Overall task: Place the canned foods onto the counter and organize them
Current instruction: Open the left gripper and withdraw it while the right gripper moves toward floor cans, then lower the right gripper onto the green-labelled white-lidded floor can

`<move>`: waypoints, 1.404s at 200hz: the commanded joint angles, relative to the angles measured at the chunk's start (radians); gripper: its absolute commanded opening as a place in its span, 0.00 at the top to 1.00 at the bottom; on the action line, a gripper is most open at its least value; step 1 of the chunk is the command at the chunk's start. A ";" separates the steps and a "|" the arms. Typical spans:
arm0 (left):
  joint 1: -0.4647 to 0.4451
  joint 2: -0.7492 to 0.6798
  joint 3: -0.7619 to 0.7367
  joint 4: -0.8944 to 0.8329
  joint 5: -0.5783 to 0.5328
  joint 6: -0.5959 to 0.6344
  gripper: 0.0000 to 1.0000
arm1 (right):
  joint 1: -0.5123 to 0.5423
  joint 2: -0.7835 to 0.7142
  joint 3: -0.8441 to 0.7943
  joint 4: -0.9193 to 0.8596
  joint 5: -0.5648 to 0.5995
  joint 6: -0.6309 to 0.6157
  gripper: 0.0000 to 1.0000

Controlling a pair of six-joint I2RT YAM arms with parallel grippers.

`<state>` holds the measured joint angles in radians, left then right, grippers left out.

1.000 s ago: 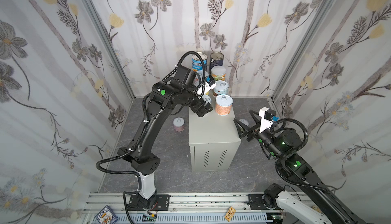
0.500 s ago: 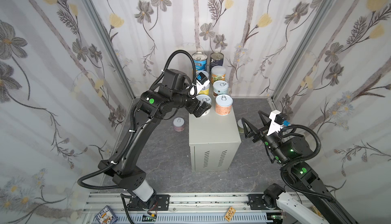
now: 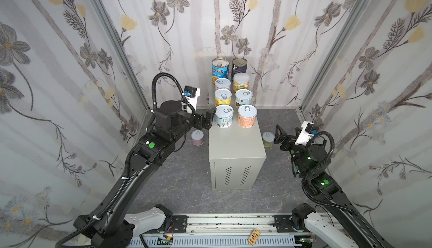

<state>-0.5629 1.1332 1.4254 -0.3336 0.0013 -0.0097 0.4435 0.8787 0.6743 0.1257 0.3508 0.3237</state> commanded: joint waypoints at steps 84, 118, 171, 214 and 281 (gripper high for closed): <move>0.003 -0.144 -0.346 0.123 -0.459 -0.251 0.00 | -0.247 0.504 0.014 -0.052 -0.310 0.144 0.00; 0.010 -0.146 -0.375 0.167 -0.469 -0.242 0.00 | -0.252 0.658 0.101 -0.071 -0.312 0.108 0.00; 0.021 -0.132 -0.391 0.153 -0.531 -0.267 0.00 | -0.250 0.876 0.255 -0.186 -0.269 0.049 0.00; 0.044 -0.112 -0.432 0.167 -0.440 -0.356 0.00 | -0.244 0.958 0.323 -0.227 -0.256 0.054 0.00; 0.057 -0.087 -0.425 0.111 -0.415 -0.383 0.00 | -0.236 1.122 0.527 -0.398 -0.254 0.055 0.02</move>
<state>-0.5106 1.0554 1.0031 -0.2165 -0.4145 -0.3664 0.2035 1.9629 1.1484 -0.2073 0.0780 0.3820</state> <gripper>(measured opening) 0.997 0.979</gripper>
